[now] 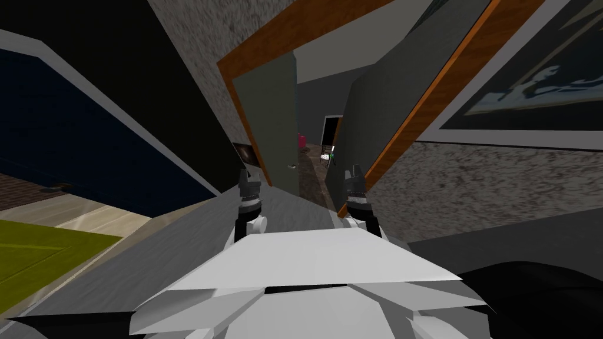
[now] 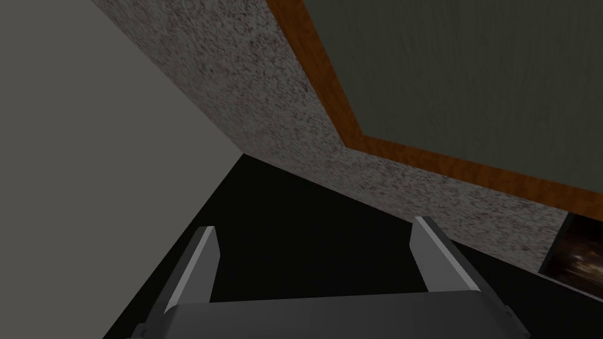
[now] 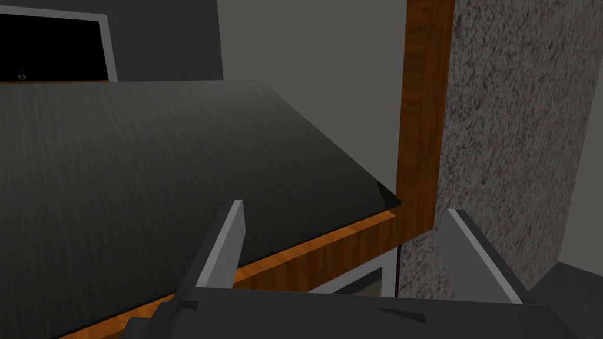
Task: Push the door open
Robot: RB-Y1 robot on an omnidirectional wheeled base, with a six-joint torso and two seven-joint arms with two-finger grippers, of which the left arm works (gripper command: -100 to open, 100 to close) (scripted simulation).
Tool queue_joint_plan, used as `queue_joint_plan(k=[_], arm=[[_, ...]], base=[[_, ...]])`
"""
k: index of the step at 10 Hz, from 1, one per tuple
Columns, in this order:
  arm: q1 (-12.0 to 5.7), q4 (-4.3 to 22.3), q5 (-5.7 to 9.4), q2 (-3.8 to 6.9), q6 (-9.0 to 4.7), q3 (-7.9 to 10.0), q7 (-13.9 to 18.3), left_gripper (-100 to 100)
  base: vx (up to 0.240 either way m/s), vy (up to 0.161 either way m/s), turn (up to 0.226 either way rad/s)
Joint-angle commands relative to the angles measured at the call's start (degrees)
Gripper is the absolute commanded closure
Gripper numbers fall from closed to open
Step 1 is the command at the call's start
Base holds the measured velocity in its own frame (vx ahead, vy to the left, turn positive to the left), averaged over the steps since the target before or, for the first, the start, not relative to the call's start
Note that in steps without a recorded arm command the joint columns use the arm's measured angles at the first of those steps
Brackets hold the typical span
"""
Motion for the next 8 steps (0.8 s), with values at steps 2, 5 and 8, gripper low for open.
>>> queue_joint_plan(k=[2,5,8], arm=[[-0.97,3.0,-0.03,0.29,-0.08,-0.34,0.1,-100],[-2.48,6.9,-0.06,0.62,-0.41,-0.71,0.3,-100],[-4.93,12.6,-0.11,1.03,-0.95,-1.31,0.5,-100]], base=[[0.069,0.049,-0.048],[0.059,0.038,-0.046],[0.076,0.044,-0.069]])
